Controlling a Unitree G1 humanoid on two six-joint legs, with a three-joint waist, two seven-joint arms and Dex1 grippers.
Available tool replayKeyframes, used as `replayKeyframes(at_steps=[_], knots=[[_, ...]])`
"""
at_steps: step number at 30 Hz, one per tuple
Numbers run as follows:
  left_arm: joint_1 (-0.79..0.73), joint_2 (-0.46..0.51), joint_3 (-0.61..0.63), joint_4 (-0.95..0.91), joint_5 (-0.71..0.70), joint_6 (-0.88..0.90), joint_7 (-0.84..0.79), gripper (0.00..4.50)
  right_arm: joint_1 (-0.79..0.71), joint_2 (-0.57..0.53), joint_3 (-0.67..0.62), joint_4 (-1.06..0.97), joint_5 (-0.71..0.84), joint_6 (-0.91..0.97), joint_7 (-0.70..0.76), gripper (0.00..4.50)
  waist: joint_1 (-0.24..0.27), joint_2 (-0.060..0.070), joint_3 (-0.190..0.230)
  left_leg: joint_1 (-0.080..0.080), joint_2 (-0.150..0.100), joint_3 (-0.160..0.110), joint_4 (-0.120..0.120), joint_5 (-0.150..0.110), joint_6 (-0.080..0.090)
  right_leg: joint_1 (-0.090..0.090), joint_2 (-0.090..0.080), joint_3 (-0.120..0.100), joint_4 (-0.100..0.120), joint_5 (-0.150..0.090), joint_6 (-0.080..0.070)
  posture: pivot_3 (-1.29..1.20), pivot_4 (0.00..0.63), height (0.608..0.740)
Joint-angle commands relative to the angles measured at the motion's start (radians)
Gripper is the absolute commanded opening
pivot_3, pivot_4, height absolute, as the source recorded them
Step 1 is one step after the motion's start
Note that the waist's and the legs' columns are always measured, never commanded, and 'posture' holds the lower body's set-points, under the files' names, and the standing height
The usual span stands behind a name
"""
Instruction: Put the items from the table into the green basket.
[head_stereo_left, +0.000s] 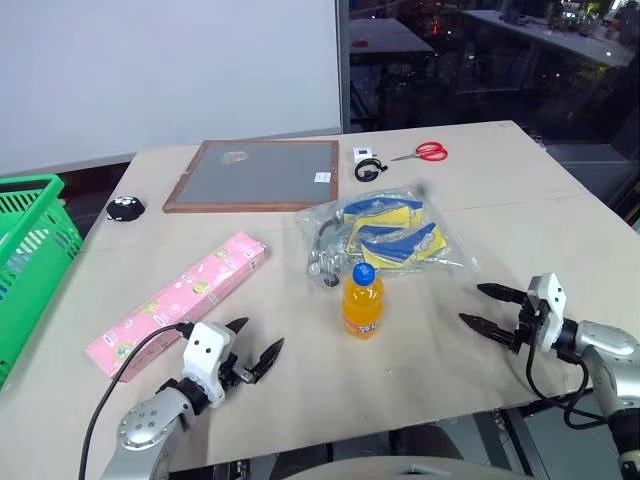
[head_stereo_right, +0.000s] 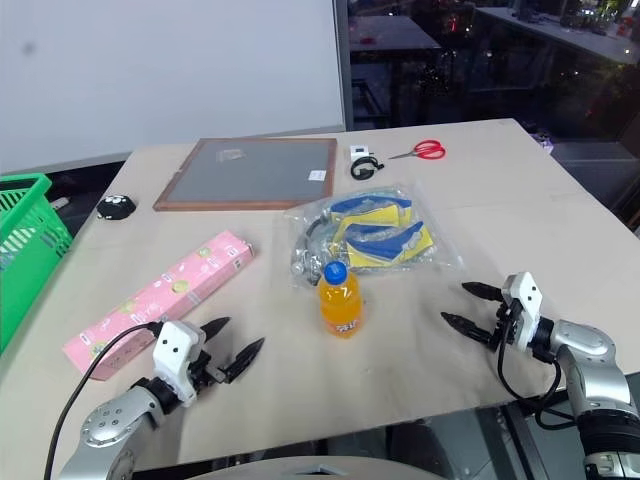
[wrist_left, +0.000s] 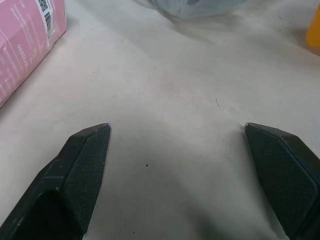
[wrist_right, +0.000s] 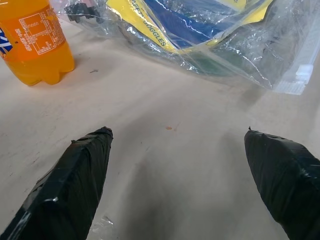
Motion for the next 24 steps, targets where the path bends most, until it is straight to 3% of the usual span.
replayKeyframes(at_steps=[1, 18, 24], knots=[[0.002, -0.009, 0.003, -0.039, 0.002, -0.020, 0.011, 4.41, -0.016, -0.023, -0.028, -0.030, 0.018, -0.011, 0.015, 4.50, 0.000, 0.000, 0.000, 0.000, 0.000, 0.000, 0.000, 0.000, 0.000, 0.000, 0.000, 0.000, 0.000, 0.000, 0.000, 0.02, 0.000, 0.740], [0.006, -0.040, -0.001, -0.048, 0.001, 0.004, 0.043, 4.41, -0.048, -0.024, -0.037, -0.055, 0.043, 0.086, -0.025, 4.50, 0.016, 0.000, 0.000, 0.001, 0.000, 0.001, 0.000, 0.000, 0.000, 0.001, 0.000, 0.000, 0.000, 0.000, 0.000, 0.03, 0.007, 0.740], [-0.011, -0.027, 0.014, -0.065, -0.088, 0.076, -0.009, 4.47, -0.030, -0.041, -0.024, -0.094, 0.031, 0.115, -0.048, 4.50, 0.015, 0.000, 0.000, 0.001, 0.000, 0.001, 0.000, 0.000, 0.000, 0.001, 0.000, 0.000, 0.000, 0.000, 0.000, 0.01, 0.008, 0.740]])
